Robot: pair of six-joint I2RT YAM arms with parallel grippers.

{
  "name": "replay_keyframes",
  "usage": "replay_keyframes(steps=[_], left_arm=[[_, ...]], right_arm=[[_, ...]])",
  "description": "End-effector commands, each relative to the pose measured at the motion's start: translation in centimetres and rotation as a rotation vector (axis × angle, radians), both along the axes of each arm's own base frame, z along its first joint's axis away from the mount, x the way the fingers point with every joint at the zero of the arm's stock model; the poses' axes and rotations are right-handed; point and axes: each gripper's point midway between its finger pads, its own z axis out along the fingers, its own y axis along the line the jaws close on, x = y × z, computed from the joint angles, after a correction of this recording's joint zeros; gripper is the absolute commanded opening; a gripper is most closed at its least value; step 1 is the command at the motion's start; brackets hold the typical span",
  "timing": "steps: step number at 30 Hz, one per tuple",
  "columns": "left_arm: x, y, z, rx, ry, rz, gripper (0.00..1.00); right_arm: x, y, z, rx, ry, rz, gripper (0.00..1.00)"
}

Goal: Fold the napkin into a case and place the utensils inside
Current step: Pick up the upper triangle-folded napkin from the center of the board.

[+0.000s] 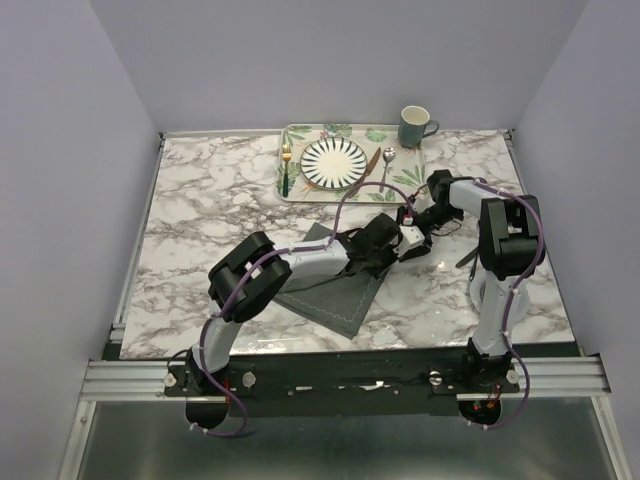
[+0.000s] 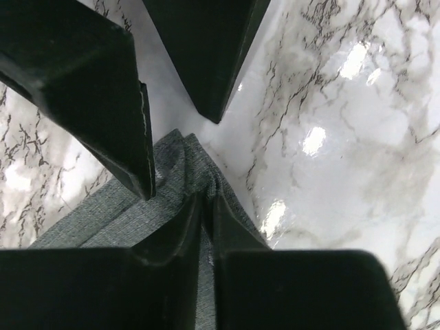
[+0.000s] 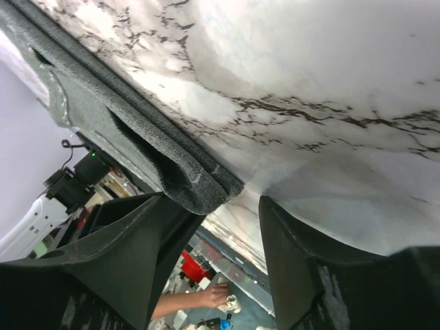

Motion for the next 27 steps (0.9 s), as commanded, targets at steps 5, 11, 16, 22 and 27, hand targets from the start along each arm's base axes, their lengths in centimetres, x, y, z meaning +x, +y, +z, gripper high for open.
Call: replay_keyframes(steps=[5, 11, 16, 22, 27], left_arm=[[-0.3, 2.0, 0.1, -0.067, 0.113, -0.014, 0.02], [-0.2, 1.6, 2.0, -0.159, 0.142, -0.024, 0.00], [-0.2, 1.4, 3.0, -0.203, 0.155, -0.023, 0.00], [-0.4, 1.3, 3.5, -0.231, 0.170, -0.027, 0.00], [0.0, 1.5, 3.9, -0.252, 0.194, 0.000, 0.00]], right_arm=[[0.0, 0.0, -2.2, 0.009, 0.029, 0.007, 0.71], [0.3, 0.3, -2.6, 0.030, 0.034, 0.004, 0.71], [0.4, 0.6, -2.8, 0.056, 0.043, 0.003, 0.73], [0.6, 1.4, -2.9, 0.112, 0.054, 0.001, 0.78], [0.2, 2.1, -2.8, 0.163, 0.073, 0.008, 0.78]])
